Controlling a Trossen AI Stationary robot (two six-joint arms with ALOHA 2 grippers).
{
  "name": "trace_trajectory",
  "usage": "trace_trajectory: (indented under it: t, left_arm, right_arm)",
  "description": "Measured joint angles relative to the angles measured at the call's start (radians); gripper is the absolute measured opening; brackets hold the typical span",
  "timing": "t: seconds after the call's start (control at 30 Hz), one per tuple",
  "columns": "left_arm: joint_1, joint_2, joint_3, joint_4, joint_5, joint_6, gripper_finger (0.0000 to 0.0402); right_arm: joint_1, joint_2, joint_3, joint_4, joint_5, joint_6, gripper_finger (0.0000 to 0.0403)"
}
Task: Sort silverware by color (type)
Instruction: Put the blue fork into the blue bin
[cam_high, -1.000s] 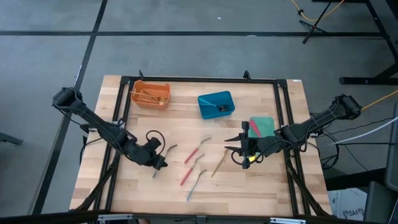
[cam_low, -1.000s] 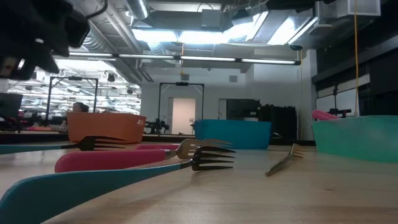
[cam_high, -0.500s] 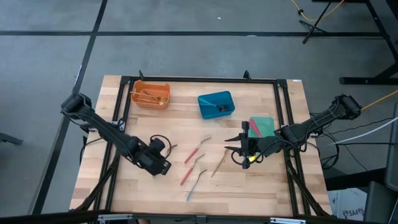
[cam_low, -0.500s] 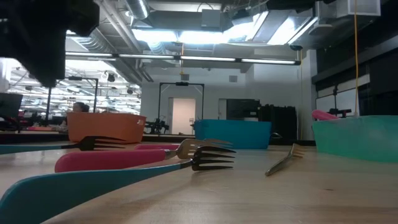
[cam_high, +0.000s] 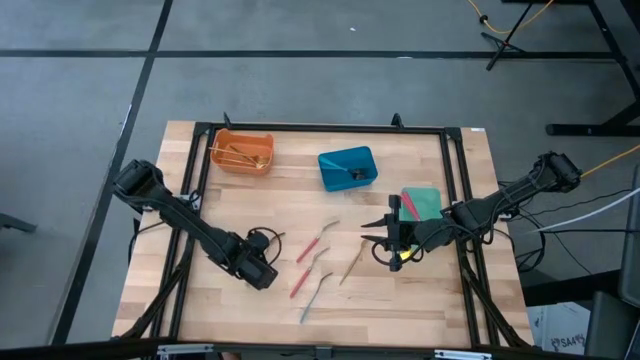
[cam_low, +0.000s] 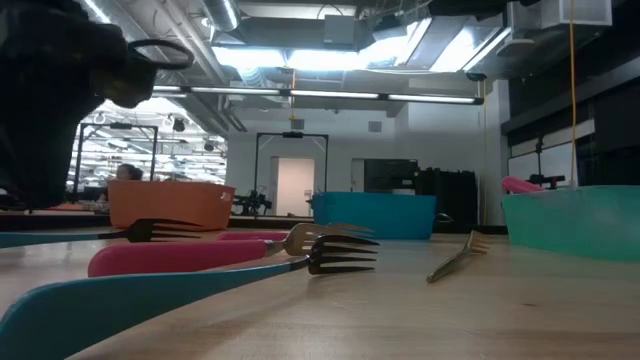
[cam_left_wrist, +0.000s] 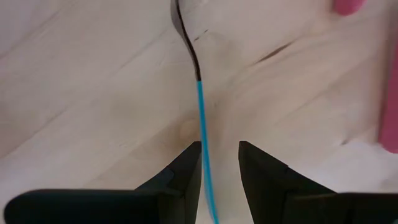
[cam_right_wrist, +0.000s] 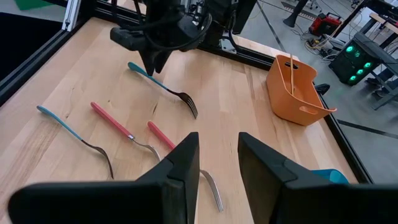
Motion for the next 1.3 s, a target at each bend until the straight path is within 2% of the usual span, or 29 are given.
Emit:
trace_trajectory:
  t: [0.77, 1.3]
  left_arm:
    - [0.000, 0.117, -0.001, 0.004, -0.008, 0.000, 0.0100]
    - [-0.001, 0.123, -0.001, 0.008, -0.027, -0.007, 0.0094]
  right_arm:
    - [0.000, 0.000, 0.000, 0.000, 0.000, 0.000, 0.0101]
    - [0.000, 0.000, 0.000, 0.000, 0.000, 0.000, 0.0101]
